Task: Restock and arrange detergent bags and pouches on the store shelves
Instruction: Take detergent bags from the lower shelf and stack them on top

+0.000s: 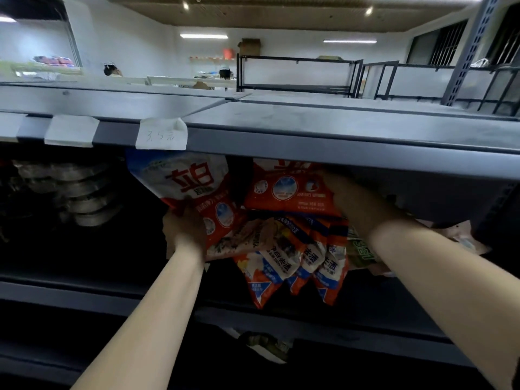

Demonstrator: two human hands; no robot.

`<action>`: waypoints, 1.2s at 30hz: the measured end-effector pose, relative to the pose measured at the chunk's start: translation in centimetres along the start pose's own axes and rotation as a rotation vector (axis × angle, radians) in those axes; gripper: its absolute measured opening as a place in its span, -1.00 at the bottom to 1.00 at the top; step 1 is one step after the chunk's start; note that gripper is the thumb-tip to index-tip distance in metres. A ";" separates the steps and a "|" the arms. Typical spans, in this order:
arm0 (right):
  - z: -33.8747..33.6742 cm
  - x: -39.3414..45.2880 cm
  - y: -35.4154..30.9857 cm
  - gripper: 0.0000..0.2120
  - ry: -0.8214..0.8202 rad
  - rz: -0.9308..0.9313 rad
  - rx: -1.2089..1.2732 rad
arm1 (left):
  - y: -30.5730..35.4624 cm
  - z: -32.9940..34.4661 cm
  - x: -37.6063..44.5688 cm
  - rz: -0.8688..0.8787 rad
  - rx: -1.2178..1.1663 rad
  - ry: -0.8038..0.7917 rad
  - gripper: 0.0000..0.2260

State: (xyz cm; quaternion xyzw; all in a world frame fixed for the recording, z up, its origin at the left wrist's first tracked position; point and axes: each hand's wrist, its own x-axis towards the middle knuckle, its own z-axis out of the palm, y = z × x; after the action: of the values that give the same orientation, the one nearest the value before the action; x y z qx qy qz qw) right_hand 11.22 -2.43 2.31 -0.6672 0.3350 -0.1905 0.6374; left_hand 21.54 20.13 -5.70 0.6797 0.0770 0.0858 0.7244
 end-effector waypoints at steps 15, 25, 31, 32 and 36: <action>-5.9 -12.2 4.1 -0.72 0.313 0.017 0.216 | 1.6 -6.5 -8.3 0.143 0.148 0.080 -0.58; -10.3 -25.6 7.9 -0.88 0.554 -0.219 0.298 | 2.0 -10.7 -16.2 0.204 0.194 -0.189 -0.62; -14.3 -32.9 9.8 -0.80 0.745 -0.279 0.175 | 1.9 -10.9 -21.7 0.224 0.164 -0.359 -0.53; -15.0 -34.0 10.1 -0.79 0.784 -0.292 0.165 | 2.0 -10.7 -22.6 0.226 0.162 -0.392 -0.52; -18.1 -38.2 10.8 -0.82 0.908 -0.348 0.144 | 2.7 -9.5 -26.2 0.276 0.147 -0.522 -0.52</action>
State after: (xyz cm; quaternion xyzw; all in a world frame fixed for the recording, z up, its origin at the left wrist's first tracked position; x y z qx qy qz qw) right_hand -30.22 11.25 0.43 -0.5171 0.4487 -0.5885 0.4300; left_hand -6.22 23.52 -3.75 0.7335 -0.1988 -0.0001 0.6500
